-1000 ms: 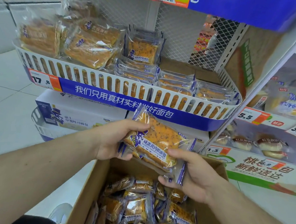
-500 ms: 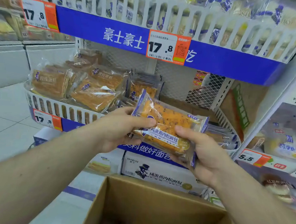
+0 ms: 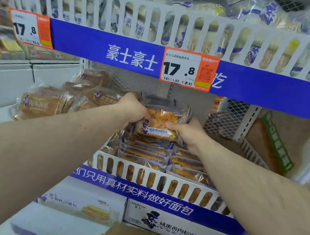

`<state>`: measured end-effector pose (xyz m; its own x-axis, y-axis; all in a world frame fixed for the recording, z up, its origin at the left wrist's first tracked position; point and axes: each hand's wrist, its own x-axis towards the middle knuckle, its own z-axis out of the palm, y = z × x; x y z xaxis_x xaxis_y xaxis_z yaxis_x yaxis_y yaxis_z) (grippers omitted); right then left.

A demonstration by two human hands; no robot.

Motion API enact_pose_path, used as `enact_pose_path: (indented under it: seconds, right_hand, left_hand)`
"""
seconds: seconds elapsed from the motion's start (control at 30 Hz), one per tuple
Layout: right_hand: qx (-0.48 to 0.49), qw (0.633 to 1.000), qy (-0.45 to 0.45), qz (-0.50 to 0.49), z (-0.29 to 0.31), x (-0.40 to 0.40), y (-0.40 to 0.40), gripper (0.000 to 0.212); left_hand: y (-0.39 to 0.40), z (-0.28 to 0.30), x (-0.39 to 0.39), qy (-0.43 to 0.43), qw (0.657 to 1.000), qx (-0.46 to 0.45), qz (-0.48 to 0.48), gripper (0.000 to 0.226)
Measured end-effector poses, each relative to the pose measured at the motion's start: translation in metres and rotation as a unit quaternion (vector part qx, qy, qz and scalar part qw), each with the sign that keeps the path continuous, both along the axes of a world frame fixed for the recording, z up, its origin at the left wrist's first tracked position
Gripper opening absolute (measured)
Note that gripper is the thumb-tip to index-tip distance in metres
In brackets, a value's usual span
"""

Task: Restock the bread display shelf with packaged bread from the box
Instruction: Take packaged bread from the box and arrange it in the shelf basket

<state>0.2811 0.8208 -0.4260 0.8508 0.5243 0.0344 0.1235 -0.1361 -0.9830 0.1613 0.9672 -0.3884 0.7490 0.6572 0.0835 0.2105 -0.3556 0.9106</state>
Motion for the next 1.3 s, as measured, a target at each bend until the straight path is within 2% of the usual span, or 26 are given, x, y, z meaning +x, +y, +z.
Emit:
enact_pose_path:
  seconds: [0.1, 0.2, 0.3, 0.37, 0.47, 0.53, 0.63, 0.77, 0.87, 1.03, 1.1, 1.23, 1.3]
  right_hand:
    - [-0.033, 0.999, -0.034, 0.012, -0.017, 0.011, 0.016, 0.079]
    - [-0.129, 0.986, -0.088, 0.057, -0.018, 0.009, 0.020, 0.061]
    - [-0.251, 0.959, -0.095, 0.097, -0.009, -0.002, 0.007, 0.058]
    - [-0.258, 0.958, -0.111, 0.065, -0.006, -0.001, -0.001, 0.063]
    - [-0.208, 0.971, -0.119, 0.022, -0.005, -0.006, -0.008, 0.037]
    - [-0.261, 0.952, -0.153, 0.050, -0.009, -0.011, -0.004, 0.018]
    - [-0.327, 0.922, -0.196, 0.067, -0.014, -0.017, 0.005, 0.016]
    - [-0.349, 0.924, -0.145, 0.053, -0.009, -0.023, -0.004, 0.028]
    - [-0.345, 0.928, -0.140, 0.031, -0.005, -0.037, -0.021, 0.035]
    - [-0.348, 0.915, -0.200, -0.052, -0.006, -0.073, -0.051, 0.069]
    - [-0.310, 0.910, -0.258, -0.101, -0.016, -0.095, -0.069, 0.064]
    - [-0.140, 0.874, -0.437, -0.158, -0.047, -0.151, -0.112, 0.031]
    - [-0.070, 0.874, -0.457, -0.147, -0.072, -0.174, -0.131, 0.019]
  left_hand:
    - [0.003, -0.011, 0.005, 0.025, 0.977, 0.213, 0.009, 0.065]
    - [0.008, -0.022, 0.002, 0.038, 0.936, 0.350, -0.018, 0.070]
    - [0.010, -0.029, -0.003, 0.076, 0.909, 0.407, -0.052, 0.068]
    - [0.011, -0.029, -0.004, 0.099, 0.891, 0.440, -0.053, 0.075]
    - [0.011, -0.028, -0.004, 0.131, 0.841, 0.522, -0.044, 0.082]
    - [0.008, -0.030, -0.003, 0.172, 0.800, 0.572, -0.057, 0.085]
    - [0.005, -0.033, -0.002, 0.224, 0.766, 0.599, -0.057, 0.087]
    - [-0.006, -0.029, -0.008, 0.226, 0.775, 0.588, -0.051, 0.086]
    - [-0.022, -0.030, -0.019, 0.170, 0.787, 0.591, -0.042, 0.086]
    - [-0.086, -0.041, -0.057, 0.057, 0.850, 0.520, -0.068, 0.075]
    - [-0.118, -0.054, -0.079, 0.043, 0.873, 0.476, -0.098, 0.069]
    - [-0.166, -0.087, -0.123, 0.075, 0.898, 0.399, -0.168, 0.072]
    - [-0.178, -0.102, -0.141, 0.087, 0.912, 0.352, -0.193, 0.068]
